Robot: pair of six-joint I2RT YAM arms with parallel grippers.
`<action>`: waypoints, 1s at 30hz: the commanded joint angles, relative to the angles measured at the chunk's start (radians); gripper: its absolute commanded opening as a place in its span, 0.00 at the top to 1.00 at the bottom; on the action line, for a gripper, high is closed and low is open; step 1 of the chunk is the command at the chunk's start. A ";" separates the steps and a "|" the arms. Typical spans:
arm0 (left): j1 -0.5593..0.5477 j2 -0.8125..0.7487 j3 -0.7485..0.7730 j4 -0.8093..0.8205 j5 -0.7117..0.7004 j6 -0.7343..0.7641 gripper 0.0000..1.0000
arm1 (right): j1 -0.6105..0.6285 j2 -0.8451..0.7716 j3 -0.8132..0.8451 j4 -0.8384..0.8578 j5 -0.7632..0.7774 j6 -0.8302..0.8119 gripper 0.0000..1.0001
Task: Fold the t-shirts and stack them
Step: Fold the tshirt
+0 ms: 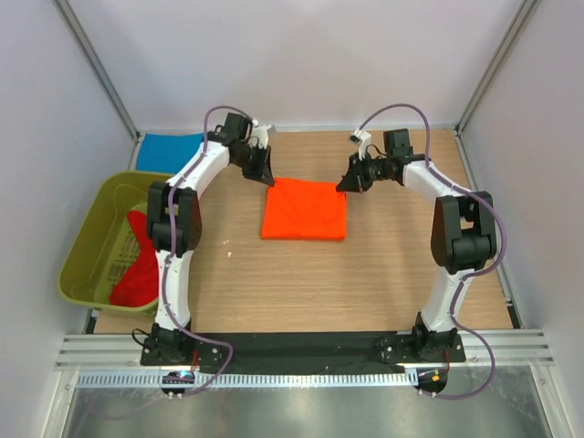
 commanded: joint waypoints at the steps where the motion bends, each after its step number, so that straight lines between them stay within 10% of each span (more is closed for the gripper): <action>1: 0.004 -0.086 -0.012 0.063 -0.069 -0.053 1.00 | 0.008 -0.058 0.004 0.063 0.019 0.011 0.98; 30: 0.019 -0.072 0.000 0.326 -0.229 -0.171 1.00 | 0.011 -0.053 -0.030 0.264 0.126 0.084 0.99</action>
